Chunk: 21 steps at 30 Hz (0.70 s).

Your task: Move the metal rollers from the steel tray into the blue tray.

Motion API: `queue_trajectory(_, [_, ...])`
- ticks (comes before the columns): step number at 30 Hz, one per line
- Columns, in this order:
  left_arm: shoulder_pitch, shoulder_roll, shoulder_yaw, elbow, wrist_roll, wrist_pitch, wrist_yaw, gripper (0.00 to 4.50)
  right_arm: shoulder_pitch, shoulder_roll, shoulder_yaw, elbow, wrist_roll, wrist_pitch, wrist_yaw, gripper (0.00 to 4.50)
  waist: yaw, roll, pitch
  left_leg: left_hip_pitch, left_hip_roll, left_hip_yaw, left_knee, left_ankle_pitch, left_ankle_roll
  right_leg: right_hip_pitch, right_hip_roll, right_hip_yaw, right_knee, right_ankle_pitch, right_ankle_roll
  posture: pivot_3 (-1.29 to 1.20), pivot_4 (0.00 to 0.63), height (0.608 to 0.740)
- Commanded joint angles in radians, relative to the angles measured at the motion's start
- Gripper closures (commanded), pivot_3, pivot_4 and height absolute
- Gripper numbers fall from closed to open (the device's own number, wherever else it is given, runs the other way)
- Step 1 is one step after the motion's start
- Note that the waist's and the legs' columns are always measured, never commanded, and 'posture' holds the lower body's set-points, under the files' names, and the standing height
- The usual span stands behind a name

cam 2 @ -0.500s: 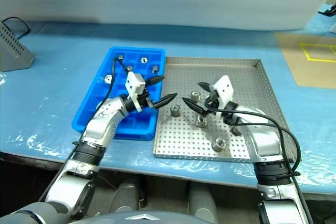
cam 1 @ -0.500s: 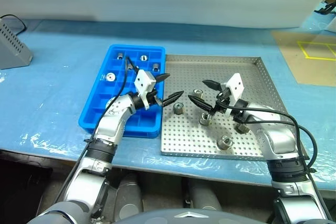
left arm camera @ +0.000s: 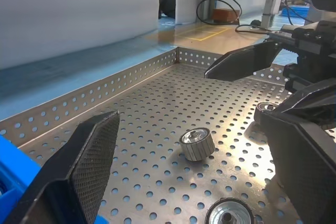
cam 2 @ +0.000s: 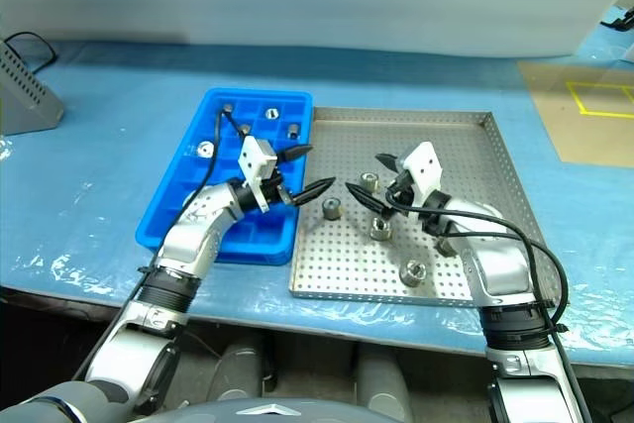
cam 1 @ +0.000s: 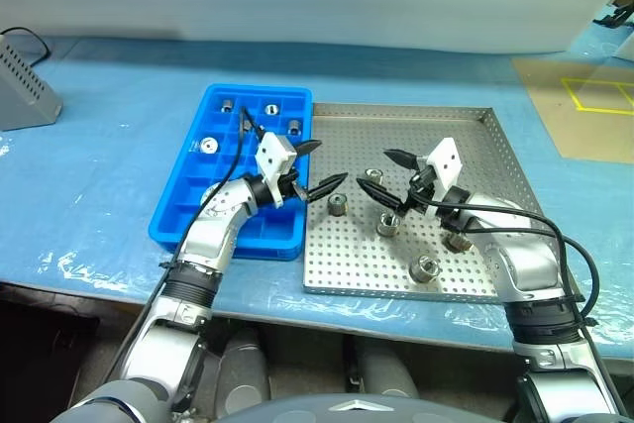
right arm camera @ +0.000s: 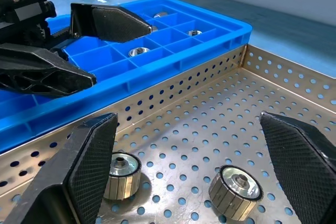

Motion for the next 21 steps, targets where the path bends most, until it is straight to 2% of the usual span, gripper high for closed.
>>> queue_trajectory(1, [-0.075,0.004,-0.009,-0.002,-0.002,0.039,-0.009,0.0,0.008,-0.004,-0.005,-0.045,-0.001,-0.02,-0.006,0.05,0.0,0.0,0.0,0.0,0.0,0.0,0.0,0.0,0.0,0.0,0.0,0.0,0.0,0.0,0.0,-0.34,0.15,0.74])
queue_trajectory(8, [-0.244,0.031,-0.013,0.1,-0.033,0.142,-0.114,0.0,0.036,0.001,-0.008,-0.063,-0.011,-0.027,-0.034,0.05,-0.006,0.0,0.0,0.0,0.0,0.0,0.0,0.0,0.0,0.0,0.0,0.0,0.0,0.0,0.0,-0.38,0.15,0.74])
queue_trajectory(13, [-0.376,0.064,-0.105,0.287,0.06,0.181,-0.234,0.0,0.053,0.013,-0.013,-0.08,-0.022,-0.04,-0.069,0.05,-0.02,0.0,0.0,0.0,-0.001,0.0,0.0,0.0,0.0,0.0,0.0,0.001,0.0,0.0,0.0,-0.42,0.15,0.74])
queue_trajectory(21, [-0.528,0.061,-0.213,0.485,0.15,0.167,-0.458,0.0,0.107,0.02,0.033,-0.129,-0.062,-0.074,-0.086,0.05,-0.03,0.0,0.0,0.0,-0.001,0.0,0.0,0.0,0.0,0.0,0.0,0.002,0.0,0.0,0.0,-0.46,0.15,0.74])
